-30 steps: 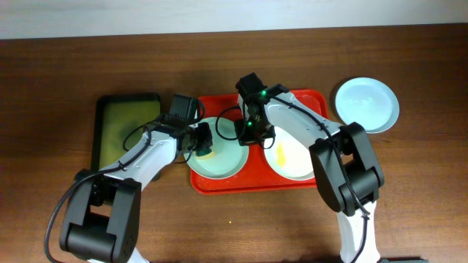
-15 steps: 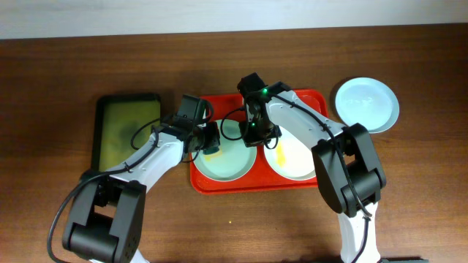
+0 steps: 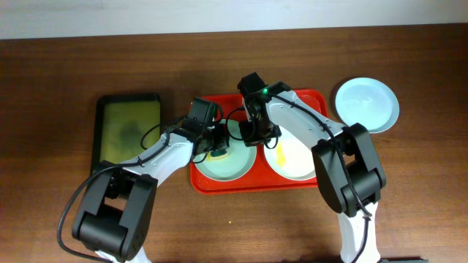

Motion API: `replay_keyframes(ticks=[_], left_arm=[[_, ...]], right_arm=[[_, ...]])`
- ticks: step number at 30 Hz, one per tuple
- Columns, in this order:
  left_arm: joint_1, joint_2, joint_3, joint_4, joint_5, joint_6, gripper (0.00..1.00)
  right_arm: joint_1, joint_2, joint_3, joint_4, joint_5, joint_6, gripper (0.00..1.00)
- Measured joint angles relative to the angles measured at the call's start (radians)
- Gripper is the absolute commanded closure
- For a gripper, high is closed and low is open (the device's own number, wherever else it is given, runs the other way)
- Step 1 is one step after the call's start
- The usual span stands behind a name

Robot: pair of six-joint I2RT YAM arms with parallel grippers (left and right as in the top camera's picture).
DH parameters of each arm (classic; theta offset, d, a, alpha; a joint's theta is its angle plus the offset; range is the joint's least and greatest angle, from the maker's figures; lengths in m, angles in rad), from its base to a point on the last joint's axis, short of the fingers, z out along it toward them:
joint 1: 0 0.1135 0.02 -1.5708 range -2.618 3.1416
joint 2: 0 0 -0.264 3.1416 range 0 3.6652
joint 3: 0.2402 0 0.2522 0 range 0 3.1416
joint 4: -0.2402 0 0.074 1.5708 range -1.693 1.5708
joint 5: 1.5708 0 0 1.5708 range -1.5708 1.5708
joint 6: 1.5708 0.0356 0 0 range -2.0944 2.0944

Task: Clean dirty plates on tray and stack at the side

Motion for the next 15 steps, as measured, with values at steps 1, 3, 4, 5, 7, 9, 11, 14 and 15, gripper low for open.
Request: replay_keyframes(ticks=[1,3,4,5,7,9,11,14,15], left_arm=[[0.0,0.0,0.0,-0.002,-0.001,0.0,0.56],[0.0,0.0,0.001,-0.007,-0.002,0.002,0.56],[0.0,-0.002,0.002,-0.011,-0.002,0.005,0.55],[0.0,-0.006,0.002,-0.019,-0.002,0.012,0.54],[0.0,-0.019,0.002,-0.046,-0.004,0.032,0.52],[0.0,-0.047,0.002,-0.06,-0.02,0.046,0.53],[0.0,-0.089,0.002,-0.081,-0.05,0.056,0.57],[0.0,-0.116,0.002,-0.106,-0.086,0.061,0.7],[0.0,-0.116,0.002,-0.113,-0.091,0.062,0.71]], right_arm=[[0.0,0.0,0.0,0.0,0.0,0.0,0.96],[0.0,0.0,0.0,0.0,0.0,-0.001,0.96],[0.0,0.0,0.0,0.0,0.0,0.0,0.96],[0.0,0.0,0.0,0.001,0.0,0.0,0.96],[0.0,0.0,0.0,0.001,0.0,0.0,0.96],[0.0,0.0,0.0,0.002,0.0,0.0,0.96],[0.0,0.0,0.0,0.002,0.0,0.0,0.96],[0.0,0.0,0.0,0.002,0.0,-0.001,0.96],[0.0,0.0,0.0,0.002,0.0,-0.001,0.96]])
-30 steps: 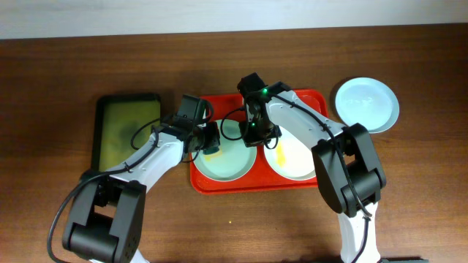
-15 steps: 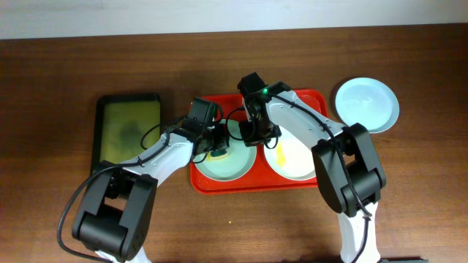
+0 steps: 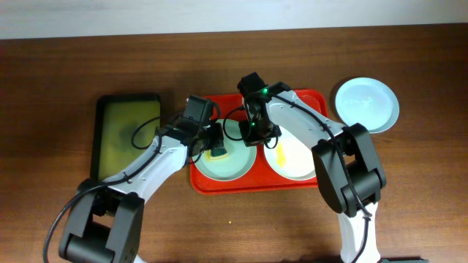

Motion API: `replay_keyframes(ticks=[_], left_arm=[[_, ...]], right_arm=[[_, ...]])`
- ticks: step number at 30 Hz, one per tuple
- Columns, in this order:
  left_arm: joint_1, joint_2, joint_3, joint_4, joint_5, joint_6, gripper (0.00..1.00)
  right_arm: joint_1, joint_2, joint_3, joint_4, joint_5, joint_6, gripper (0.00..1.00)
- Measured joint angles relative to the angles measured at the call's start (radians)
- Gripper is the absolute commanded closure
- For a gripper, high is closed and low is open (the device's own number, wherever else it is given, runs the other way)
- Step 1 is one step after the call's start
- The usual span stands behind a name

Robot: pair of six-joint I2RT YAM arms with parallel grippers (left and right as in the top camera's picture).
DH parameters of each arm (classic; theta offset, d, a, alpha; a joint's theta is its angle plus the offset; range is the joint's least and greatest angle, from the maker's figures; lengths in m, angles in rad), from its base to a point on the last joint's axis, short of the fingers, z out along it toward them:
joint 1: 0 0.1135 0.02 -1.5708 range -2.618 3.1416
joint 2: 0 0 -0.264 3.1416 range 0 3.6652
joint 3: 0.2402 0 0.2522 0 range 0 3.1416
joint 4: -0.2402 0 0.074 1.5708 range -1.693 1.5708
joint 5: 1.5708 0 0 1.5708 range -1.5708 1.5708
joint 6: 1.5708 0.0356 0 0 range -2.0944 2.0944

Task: Clean dirty plates on tray and stack at the side

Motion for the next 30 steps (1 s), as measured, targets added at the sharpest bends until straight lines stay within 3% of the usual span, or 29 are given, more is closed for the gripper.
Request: replay_keyframes(ticks=[11,15,18,25,30], left_arm=[[-0.038,0.039,0.0,0.006,-0.007,0.005,0.68],[-0.038,0.079,0.0,0.018,-0.007,-0.013,0.85],[-0.038,0.084,0.0,0.025,-0.01,-0.017,0.88],[-0.038,0.084,0.0,0.032,-0.012,-0.019,0.59],[-0.038,0.084,0.0,0.031,-0.014,-0.021,0.57]], right_arm=[[0.0,0.0,0.0,0.003,0.0,-0.002,0.96],[0.0,0.0,0.0,0.004,0.0,-0.002,0.96],[0.0,0.0,0.0,0.004,0.0,-0.002,0.96],[0.0,0.0,0.0,0.005,0.0,-0.002,0.96],[0.0,0.0,0.0,0.005,0.0,-0.003,0.96]])
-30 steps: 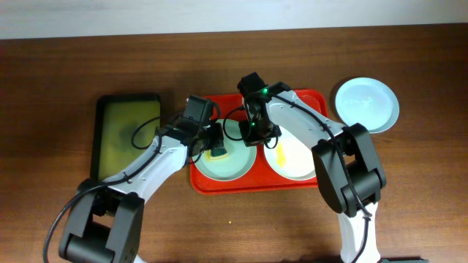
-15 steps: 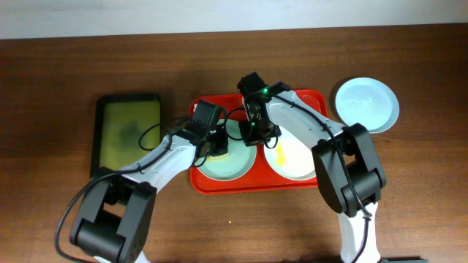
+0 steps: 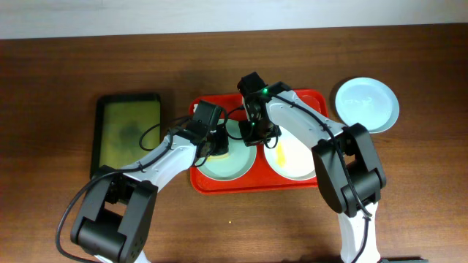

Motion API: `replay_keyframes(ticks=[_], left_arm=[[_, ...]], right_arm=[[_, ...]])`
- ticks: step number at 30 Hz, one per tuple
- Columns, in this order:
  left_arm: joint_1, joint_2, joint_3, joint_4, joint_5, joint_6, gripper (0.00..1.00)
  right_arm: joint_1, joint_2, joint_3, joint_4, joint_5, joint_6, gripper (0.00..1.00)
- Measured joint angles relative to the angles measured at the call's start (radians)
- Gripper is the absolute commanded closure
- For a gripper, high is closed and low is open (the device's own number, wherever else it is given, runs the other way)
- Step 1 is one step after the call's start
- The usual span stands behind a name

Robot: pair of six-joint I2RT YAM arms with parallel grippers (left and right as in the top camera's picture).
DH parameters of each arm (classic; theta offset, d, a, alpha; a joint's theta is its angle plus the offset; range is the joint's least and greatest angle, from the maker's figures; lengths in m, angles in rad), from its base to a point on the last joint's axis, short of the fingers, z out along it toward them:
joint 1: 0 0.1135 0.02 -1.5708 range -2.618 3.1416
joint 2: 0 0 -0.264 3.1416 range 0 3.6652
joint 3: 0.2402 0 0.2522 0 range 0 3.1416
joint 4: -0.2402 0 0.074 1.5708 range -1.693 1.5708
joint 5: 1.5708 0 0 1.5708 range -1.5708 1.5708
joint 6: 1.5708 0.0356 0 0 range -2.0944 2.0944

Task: Clean dirty plates on tray and stack at the side

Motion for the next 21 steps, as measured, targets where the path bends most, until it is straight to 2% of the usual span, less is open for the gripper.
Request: replay_keyframes(ticks=[2,7,11,21], left_arm=[[0.0,0.0,0.0,0.0,-0.002,0.0,0.58],[0.0,-0.005,0.0,0.0,-0.019,0.002,0.72],[0.0,-0.023,0.0,0.0,-0.026,0.001,0.79],[0.0,-0.032,0.0,0.0,-0.027,0.001,0.8]], right_arm=[[0.0,0.0,0.0,0.0,0.0,0.001,0.96],[0.0,0.0,0.0,0.0,0.0,0.0,0.96],[0.0,0.0,0.0,0.0,0.0,0.0,0.96],[0.0,0.0,0.0,0.0,0.0,0.001,0.96]])
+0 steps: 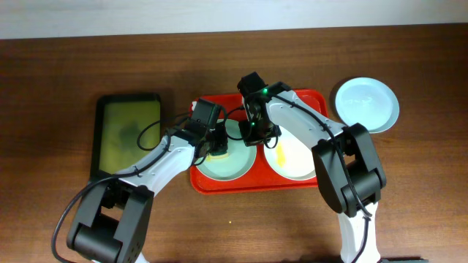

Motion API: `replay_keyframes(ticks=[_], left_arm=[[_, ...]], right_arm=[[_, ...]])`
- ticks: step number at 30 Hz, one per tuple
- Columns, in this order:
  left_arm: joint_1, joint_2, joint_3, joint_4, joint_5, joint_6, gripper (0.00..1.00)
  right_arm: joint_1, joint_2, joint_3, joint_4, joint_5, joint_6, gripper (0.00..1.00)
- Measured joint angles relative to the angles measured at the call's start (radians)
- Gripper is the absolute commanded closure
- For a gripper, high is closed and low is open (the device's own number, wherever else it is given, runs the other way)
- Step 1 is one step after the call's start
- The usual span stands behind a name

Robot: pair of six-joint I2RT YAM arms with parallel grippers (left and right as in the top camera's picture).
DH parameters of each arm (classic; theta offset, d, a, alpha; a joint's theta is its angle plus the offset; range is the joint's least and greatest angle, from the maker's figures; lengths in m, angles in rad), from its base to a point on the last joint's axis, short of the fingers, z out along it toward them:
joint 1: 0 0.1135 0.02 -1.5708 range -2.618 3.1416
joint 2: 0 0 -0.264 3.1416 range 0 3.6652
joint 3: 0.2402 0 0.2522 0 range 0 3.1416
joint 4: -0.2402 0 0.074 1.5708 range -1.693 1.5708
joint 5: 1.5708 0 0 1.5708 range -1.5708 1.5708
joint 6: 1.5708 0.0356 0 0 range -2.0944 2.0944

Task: Clean dirty plates on tray and stack at the side

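Note:
A red tray [212,181] holds two plates. On the left, pale green plate [232,166] my left gripper [218,151] is shut on a yellow-green sponge [219,153], pressing it onto the plate's left part. My right gripper [252,136] sits at that plate's upper right rim and appears shut on it. The right, white plate [296,162] carries a yellow smear. One clean pale blue plate [367,104] lies on the table to the right of the tray.
A black-rimmed basin [128,135] with greenish water stands left of the tray. Both arms cross over the tray's upper half. The brown table [241,226] runs to a pale wall at the back.
My left wrist has shifted slightly to the left, with the sponge still on the left part of the green plate. The right arm has not moved.
The sponge was on the green plate's left side at the oldest moment, with my right gripper at the plate's rim. My left wrist then stood further left, then further right, and now slightly left again. The sponge stayed on the plate and the right arm kept still.

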Motion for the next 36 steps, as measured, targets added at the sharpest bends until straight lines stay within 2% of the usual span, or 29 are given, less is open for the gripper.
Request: replay_keyframes(ticks=[4,7,10,15,17,18,21,22,25,26,28,36], left_arm=[[0.0,0.0,0.0,-0.004,0.0,0.0,0.87],[0.0,0.0,0.0,-0.004,0.0,0.0,0.88],[-0.001,0.0,0.0,-0.003,0.001,-0.001,0.94],[-0.003,0.0,0.0,-0.003,0.001,0.0,0.93],[-0.003,0.002,0.0,-0.002,0.001,0.0,0.85],[-0.003,0.006,0.0,0.001,0.001,-0.001,0.72],[-0.003,0.029,0.0,0.004,0.001,0.0,0.69],[-0.003,0.033,0.0,0.005,0.001,0.0,0.71],[-0.003,0.037,0.0,0.009,0.002,0.003,0.92],[-0.003,0.037,0.0,0.01,0.003,-0.001,0.96],[-0.003,0.037,0.0,0.009,0.005,0.002,1.0],[-0.003,0.037,0.004,-0.007,0.006,0.0,1.0]], right_arm=[[0.0,0.0,0.0,0.0,0.0,0.0,0.96],[0.0,0.0,0.0,0.0,0.0,0.0,0.96],[0.0,0.0,0.0,0.0,0.0,0.0,0.96],[0.0,0.0,0.0,0.0,0.0,0.0,0.96],[0.0,0.0,0.0,0.0,0.0,-0.001,0.96],[0.0,0.0,0.0,0.0,0.0,0.0,0.96],[0.0,0.0,0.0,0.0,0.0,-0.001,0.96],[0.0,0.0,0.0,0.0,0.0,-0.001,0.96],[0.0,0.0,0.0,0.003,0.0,0.0,0.96],[0.0,0.0,0.0,0.003,0.0,0.0,0.96],[0.0,0.0,0.0,0.003,0.0,0.0,0.96],[0.0,0.0,0.0,0.005,0.0,-0.001,0.96]])
